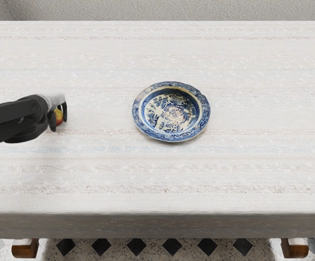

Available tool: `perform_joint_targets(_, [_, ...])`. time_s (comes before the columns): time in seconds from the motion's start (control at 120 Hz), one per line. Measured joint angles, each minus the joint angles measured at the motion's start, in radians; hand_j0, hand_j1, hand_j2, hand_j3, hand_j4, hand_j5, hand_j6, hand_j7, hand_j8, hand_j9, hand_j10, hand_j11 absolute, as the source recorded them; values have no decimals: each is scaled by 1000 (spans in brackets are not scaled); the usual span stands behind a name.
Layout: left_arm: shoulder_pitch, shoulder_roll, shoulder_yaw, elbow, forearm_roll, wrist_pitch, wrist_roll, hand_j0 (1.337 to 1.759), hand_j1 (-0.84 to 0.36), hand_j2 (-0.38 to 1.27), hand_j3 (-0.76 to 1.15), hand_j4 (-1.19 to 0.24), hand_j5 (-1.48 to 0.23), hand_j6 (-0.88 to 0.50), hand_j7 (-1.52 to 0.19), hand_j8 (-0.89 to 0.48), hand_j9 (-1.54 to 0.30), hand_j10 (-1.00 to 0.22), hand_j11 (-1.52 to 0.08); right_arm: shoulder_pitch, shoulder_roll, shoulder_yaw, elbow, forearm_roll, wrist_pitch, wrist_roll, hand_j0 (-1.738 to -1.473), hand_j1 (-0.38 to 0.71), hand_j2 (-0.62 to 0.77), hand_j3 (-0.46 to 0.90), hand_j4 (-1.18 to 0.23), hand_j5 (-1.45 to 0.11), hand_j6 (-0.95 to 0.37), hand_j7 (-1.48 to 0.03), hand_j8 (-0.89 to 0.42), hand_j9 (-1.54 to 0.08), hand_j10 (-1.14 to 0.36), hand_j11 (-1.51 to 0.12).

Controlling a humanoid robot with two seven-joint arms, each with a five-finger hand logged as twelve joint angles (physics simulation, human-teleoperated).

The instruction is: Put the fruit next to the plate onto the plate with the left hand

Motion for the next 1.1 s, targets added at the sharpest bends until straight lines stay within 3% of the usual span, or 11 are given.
perform_joint_targets(0.125, [-56,19,-12,-1,-45,-1,-1,1653,-402,454,-104,-796,-1160,-303,-1063,-243,-1169,-649,-1167,0,0,0,0,0,0,0,-1658,-333,-3,0,-13,-17,-13,-17,-13,-17,-13,-17])
perform_joint_targets(0.258, [-92,18,-58,0,-148,-1,-2,1652,-435,514,-54,-815,-1186,-260,-1111,-232,-1170,-744,-1176,0,0,0,0,0,0,0,-1658,-333,-3,0,-13,-17,-13,-17,-13,-17,-13,-17])
perform_joint_targets(0.442, [-91,6,-196,0,-327,-30,-2,1651,-385,438,-22,-819,-1219,-268,-1132,-263,-1166,-811,-1174,0,0,0,0,0,0,0,-1658,-333,-3,0,-13,-17,-13,-17,-13,-17,-13,-17])
perform_joint_targets(0.542, [-101,-55,-268,-1,-386,-67,-2,1651,-371,420,-14,-820,-1228,-272,-1151,-259,-1164,-830,-1172,0,0,0,0,0,0,0,-1658,-333,-3,0,-13,-17,-13,-17,-13,-17,-13,-17])
perform_joint_targets(0.667, [-109,-125,-331,0,-409,-83,-2,1651,-354,368,-7,-829,-1219,-283,-1145,-299,-1163,-825,-1172,0,0,0,-1,0,0,0,-1658,-333,-3,0,-13,-17,-12,-17,-13,-17,-13,-17])
perform_joint_targets(0.717, [-112,-141,-351,0,-415,-86,-2,1651,-387,475,-6,-824,-1231,-271,-1150,-276,-1165,-831,-1175,0,0,0,-1,0,0,0,-1658,-333,-3,0,-13,-17,-13,-17,-13,-17,-13,-17])
perform_joint_targets(0.8, [-112,-171,-375,0,-420,-91,-2,1650,-434,547,-4,-818,-1250,-231,-1159,-238,-1165,-841,-1174,0,0,0,-2,0,0,0,-1658,-333,-3,0,-13,-17,-13,-17,-13,-17,-13,-17])
perform_joint_targets(0.833, [-112,-185,-385,1,-417,-91,-1,1650,-432,488,-3,-824,-1237,-253,-1157,-246,-1162,-837,-1170,0,0,0,-2,0,0,0,-1658,-333,-3,0,-13,-17,-12,-17,-12,-17,-13,-17])
perform_joint_targets(0.883, [-113,-199,-403,1,-420,-92,-1,1650,-437,584,-3,-819,-1249,-241,-1168,-244,-1163,-842,-1171,0,0,0,-2,0,0,0,-1658,-333,-3,0,-13,-17,-13,-17,-13,-17,-13,-17])
perform_joint_targets(1.05, [-143,-283,-442,2,-419,-94,0,1649,-453,613,-1,-817,-1261,-213,-1181,-237,-1161,-855,-1166,1,0,0,-3,0,-2,0,-1658,-333,-3,0,-13,-17,-13,-17,-13,-17,-13,-17])
perform_joint_targets(1.1, [-161,-291,-442,3,-413,-93,-1,1649,-428,548,-1,-818,-1257,-238,-1168,-276,-1160,-857,-1165,1,0,0,-4,0,-2,0,-1658,-333,-3,0,-13,-17,-12,-17,-13,-17,-13,-17])
